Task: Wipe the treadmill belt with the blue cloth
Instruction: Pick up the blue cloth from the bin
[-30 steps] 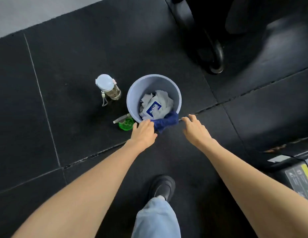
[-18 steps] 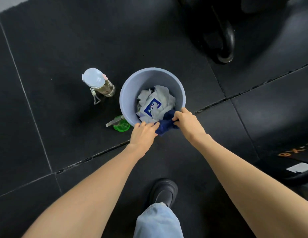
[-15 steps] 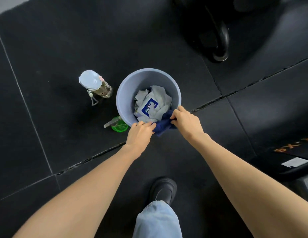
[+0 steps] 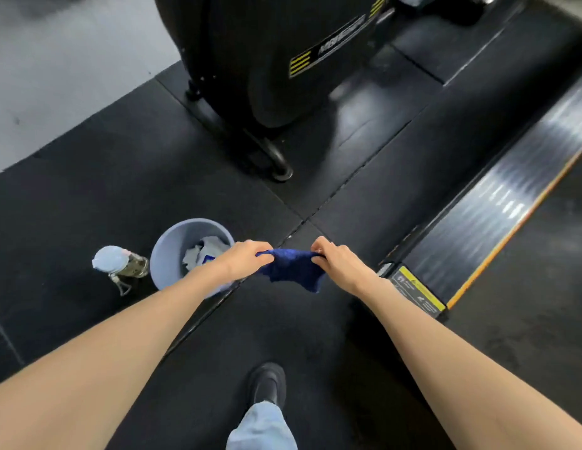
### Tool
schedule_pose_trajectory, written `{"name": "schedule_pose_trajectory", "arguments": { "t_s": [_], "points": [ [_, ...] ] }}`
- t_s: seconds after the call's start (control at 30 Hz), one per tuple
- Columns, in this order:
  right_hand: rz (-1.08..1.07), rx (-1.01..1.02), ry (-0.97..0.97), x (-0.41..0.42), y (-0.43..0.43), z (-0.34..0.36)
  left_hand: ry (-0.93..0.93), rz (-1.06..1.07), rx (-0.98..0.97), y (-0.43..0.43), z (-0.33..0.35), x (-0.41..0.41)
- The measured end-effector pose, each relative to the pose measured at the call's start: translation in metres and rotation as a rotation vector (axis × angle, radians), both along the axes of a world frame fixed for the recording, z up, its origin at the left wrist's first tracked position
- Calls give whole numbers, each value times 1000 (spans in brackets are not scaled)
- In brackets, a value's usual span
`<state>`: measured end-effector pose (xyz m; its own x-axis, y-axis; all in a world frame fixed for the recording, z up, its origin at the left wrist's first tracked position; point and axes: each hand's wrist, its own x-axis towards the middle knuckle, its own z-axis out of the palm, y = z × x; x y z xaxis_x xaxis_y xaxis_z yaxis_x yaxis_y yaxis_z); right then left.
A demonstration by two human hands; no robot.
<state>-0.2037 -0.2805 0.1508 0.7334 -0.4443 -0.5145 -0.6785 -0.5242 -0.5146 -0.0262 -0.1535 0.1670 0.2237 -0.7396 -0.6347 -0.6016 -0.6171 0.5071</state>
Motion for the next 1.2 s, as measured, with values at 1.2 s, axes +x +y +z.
{"name": "schedule_pose_trajectory", "arguments": {
  "t_s": [1.2],
  "points": [
    [-1516, 203, -938, -642, -367, 471, 114, -572, -183, -521, 492, -616]
  ]
}}
